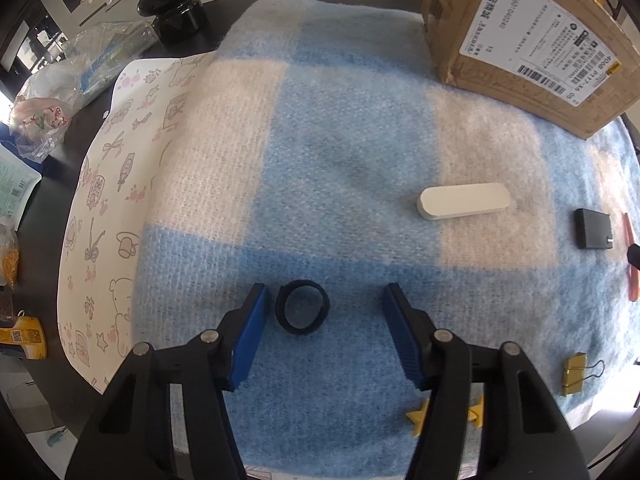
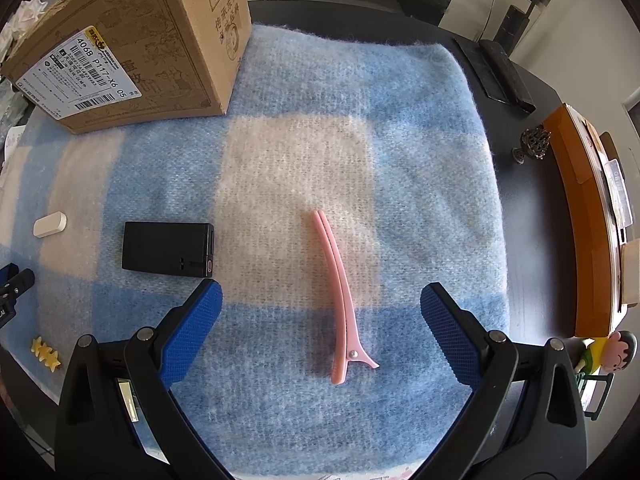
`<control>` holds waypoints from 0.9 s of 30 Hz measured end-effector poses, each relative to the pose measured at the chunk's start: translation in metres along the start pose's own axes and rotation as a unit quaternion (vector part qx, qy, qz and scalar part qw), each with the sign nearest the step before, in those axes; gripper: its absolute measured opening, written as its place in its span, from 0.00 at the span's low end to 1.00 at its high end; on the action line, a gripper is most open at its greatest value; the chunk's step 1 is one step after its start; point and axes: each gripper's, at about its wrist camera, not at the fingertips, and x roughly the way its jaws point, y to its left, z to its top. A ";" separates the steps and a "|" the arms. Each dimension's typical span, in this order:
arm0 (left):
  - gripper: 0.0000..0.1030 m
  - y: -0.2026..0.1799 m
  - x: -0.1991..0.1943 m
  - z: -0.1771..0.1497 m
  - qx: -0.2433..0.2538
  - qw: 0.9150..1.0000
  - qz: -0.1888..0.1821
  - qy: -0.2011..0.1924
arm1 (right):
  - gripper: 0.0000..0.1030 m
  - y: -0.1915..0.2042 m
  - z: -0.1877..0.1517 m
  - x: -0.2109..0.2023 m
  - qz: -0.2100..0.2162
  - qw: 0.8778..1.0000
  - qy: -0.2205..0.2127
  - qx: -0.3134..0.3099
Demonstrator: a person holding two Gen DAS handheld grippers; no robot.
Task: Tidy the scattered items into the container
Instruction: 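Lower the left tool over the black hair tie ring and close on it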
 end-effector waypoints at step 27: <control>0.21 0.000 -0.003 0.000 0.018 1.000 -0.006 0.008 | 0.97 0.000 0.004 0.006 -0.008 1.000 0.011 0.028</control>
